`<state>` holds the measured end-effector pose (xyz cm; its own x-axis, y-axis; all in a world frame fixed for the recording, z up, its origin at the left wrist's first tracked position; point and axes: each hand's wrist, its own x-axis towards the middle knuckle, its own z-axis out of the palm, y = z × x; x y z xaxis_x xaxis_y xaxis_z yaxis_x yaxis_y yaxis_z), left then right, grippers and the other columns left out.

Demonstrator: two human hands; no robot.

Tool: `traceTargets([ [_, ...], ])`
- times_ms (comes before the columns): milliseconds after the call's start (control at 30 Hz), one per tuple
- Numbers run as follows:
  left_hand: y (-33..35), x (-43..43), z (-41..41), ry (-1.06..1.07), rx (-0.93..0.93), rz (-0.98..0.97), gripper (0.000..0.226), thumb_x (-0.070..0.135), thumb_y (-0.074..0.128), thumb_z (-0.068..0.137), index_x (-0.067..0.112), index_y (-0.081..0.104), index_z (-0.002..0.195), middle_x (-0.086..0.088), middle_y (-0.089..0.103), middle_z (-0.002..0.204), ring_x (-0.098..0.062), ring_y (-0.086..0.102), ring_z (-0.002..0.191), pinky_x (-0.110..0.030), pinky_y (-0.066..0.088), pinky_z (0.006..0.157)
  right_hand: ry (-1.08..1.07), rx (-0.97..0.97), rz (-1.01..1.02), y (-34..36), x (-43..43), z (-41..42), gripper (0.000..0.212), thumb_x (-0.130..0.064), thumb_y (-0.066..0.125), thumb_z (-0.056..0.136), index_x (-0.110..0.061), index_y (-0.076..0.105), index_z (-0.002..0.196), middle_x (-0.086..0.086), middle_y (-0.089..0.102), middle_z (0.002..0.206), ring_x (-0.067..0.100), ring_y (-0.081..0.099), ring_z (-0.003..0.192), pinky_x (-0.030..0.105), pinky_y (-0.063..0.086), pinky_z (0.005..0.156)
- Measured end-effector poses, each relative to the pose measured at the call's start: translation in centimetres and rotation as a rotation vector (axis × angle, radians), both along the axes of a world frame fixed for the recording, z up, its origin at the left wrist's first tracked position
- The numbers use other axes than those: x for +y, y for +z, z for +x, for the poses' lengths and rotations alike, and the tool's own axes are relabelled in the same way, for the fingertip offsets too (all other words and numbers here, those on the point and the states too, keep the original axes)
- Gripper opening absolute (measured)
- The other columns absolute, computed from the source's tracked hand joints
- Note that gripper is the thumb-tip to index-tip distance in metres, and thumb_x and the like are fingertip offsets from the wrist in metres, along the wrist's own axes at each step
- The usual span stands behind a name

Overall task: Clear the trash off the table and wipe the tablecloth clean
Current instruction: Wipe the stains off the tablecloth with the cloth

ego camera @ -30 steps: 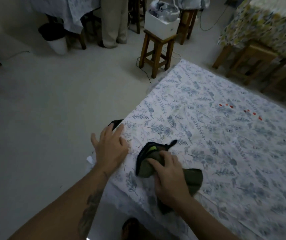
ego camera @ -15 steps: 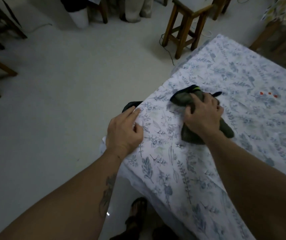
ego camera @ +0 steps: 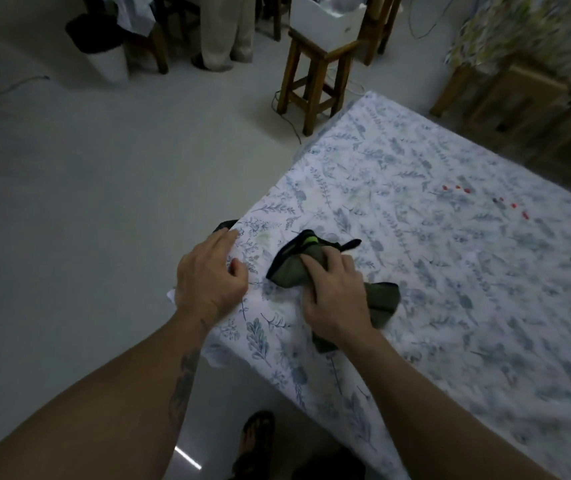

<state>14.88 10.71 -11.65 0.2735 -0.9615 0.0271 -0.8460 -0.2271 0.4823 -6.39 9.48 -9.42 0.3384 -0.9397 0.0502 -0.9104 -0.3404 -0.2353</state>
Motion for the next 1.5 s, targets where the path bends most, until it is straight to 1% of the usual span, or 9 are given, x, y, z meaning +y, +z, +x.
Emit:
traceTargets([
  [233, 1.5, -0.4, -1.2, -0.099, -0.223, 0.087, 0.059, 0.031, 0.038, 0.082, 0.01, 0.052, 0.135, -0.014, 0.056, 0.136, -0.036, 0.057, 0.116, -0.05, 0.044, 0.099, -0.337, 0.103, 0.114, 1.2, 1.7, -6.0, 0.054, -0.029, 0.052, 0.089, -0.017, 0.044, 0.141, 0.016, 0.039, 0.142, 0.04, 0.039, 0.119, 0.049, 0.04, 0.092],
  [333, 2.5, -2.2, -3.4, -0.18, -0.307, 0.155, 0.061, 0.032, 0.047, 0.076, 0.01, 0.054, 0.132, -0.017, 0.051, 0.142, -0.038, 0.052, 0.124, -0.053, 0.039, 0.105, -0.483, 0.122, 0.186, 1.9, 3.1, -9.5, 0.056, -0.031, 0.051, 0.092, -0.019, 0.037, 0.145, 0.015, 0.03, 0.149, 0.04, 0.032, 0.128, 0.05, 0.039, 0.098],
  [533, 4.4, -4.1, -13.9, -0.382, -0.064, 0.133, 0.065, 0.034, 0.041, 0.079, 0.015, 0.051, 0.141, -0.012, 0.034, 0.159, -0.032, 0.035, 0.143, -0.052, 0.026, 0.116, -0.538, 0.121, 0.276, 3.0, 7.3, -13.4, 0.061, -0.029, 0.052, 0.091, -0.02, 0.033, 0.148, 0.015, 0.026, 0.153, 0.04, 0.028, 0.135, 0.05, 0.037, 0.104],
  [633, 3.3, -4.6, -18.3, -0.442, 0.009, 0.17, 0.059, 0.036, 0.045, 0.093, 0.02, 0.042, 0.149, -0.008, 0.024, 0.164, -0.028, 0.025, 0.149, -0.054, 0.021, 0.118, -0.539, 0.073, 0.286, 2.7, 9.0, -13.9, 0.061, -0.029, 0.045, 0.095, -0.021, 0.026, 0.153, 0.013, 0.015, 0.161, 0.036, 0.014, 0.145, 0.051, 0.023, 0.115],
  [767, 2.5, -4.3, -22.7, -0.266, 0.161, 0.202, 0.058, 0.041, 0.036, 0.095, 0.025, 0.043, 0.15, 0.0, 0.023, 0.165, -0.022, 0.012, 0.153, -0.054, -0.001, 0.122, -0.556, 0.019, 0.284, 1.6, 9.7, -14.2, 0.067, -0.03, 0.039, 0.09, -0.023, 0.02, 0.154, 0.011, 0.006, 0.164, 0.035, 0.002, 0.149, 0.055, 0.006, 0.119],
  [933, 0.8, -3.6, -23.4, -0.22, 0.033, 0.078, 0.067, 0.045, 0.026, 0.087, 0.027, 0.049, 0.147, 0.0, 0.027, 0.164, -0.022, 0.014, 0.153, -0.053, -0.002, 0.122, -0.509, 0.001, 0.171, 0.1, 8.8, -16.0, 0.068, -0.041, 0.033, 0.083, -0.022, 0.035, 0.148, 0.013, 0.027, 0.159, 0.035, 0.018, 0.147, 0.061, 0.015, 0.115],
  [1033, 0.4, -3.3, -23.9, -0.212, -0.043, 0.071, 0.065, 0.045, 0.03, 0.088, 0.028, 0.046, 0.148, 0.0, 0.024, 0.165, -0.021, 0.012, 0.153, -0.053, -0.002, 0.122, -0.518, 0.017, 0.151, -0.1, 7.3, -18.8, 0.067, -0.042, 0.032, 0.086, -0.025, 0.029, 0.151, 0.012, 0.021, 0.161, 0.033, 0.011, 0.148, 0.059, 0.012, 0.116],
  [1267, 0.2, -3.3, -24.4, -0.195, -0.136, 0.089, 0.064, 0.042, 0.035, 0.089, 0.03, 0.038, 0.152, 0.001, 0.019, 0.166, -0.02, 0.008, 0.154, -0.054, -0.004, 0.122, -0.896, 0.07, 0.206, 0.6, 4.5, -29.0, 0.06, -0.033, 0.043, 0.091, -0.023, 0.03, 0.149, 0.012, 0.019, 0.156, 0.037, 0.017, 0.138, 0.055, 0.021, 0.109],
  [1500, 0.1, -3.3, -24.7, -0.174, -0.146, 0.055, 0.066, 0.043, 0.037, 0.087, 0.03, 0.04, 0.151, 0.001, 0.022, 0.166, -0.021, 0.012, 0.153, -0.054, -0.003, 0.122, -0.516, 0.02, 0.135, 0.9, 5.7, -24.1, 0.059, -0.025, 0.049, 0.077, -0.017, 0.053, 0.136, 0.016, 0.041, 0.143, 0.04, 0.04, 0.122, 0.054, 0.038, 0.095],
])
